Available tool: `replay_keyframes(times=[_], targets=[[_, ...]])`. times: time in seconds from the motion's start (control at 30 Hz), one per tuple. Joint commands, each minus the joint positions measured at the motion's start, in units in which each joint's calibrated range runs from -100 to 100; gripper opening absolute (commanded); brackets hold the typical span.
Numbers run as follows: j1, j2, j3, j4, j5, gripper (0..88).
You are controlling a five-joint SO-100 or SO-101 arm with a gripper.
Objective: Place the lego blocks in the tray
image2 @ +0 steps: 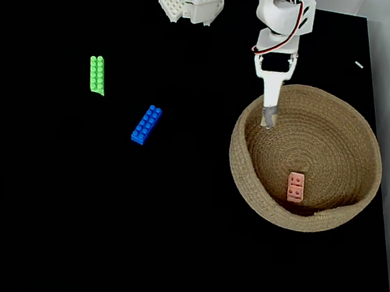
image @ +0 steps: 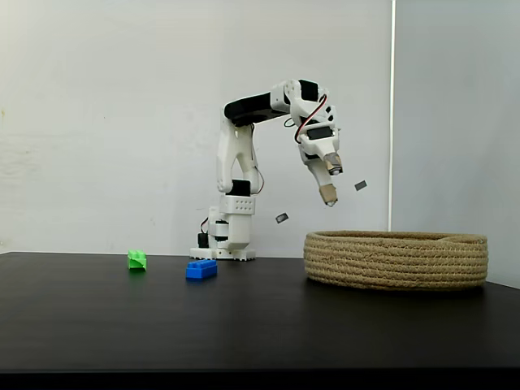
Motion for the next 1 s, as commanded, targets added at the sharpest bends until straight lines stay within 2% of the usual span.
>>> replay_keyframes(times=[0.0,0.27,0.43,0.53,0.73,0.97], targets=[[4.3,-1.7,-4.7,8.6,5.8,40.3],[14.0,-1.9,-5.6,17.6,16.8,43.1],[21.9,-1.6,-4.7,20.5,28.3,43.3],[25.7,0.9,-5.5,21.9,32.6,42.2],[33.0,5.5,-5.4,21.5,38.8,42.2],[37.2,11.0,-6.5,16.0,41.0,42.8]])
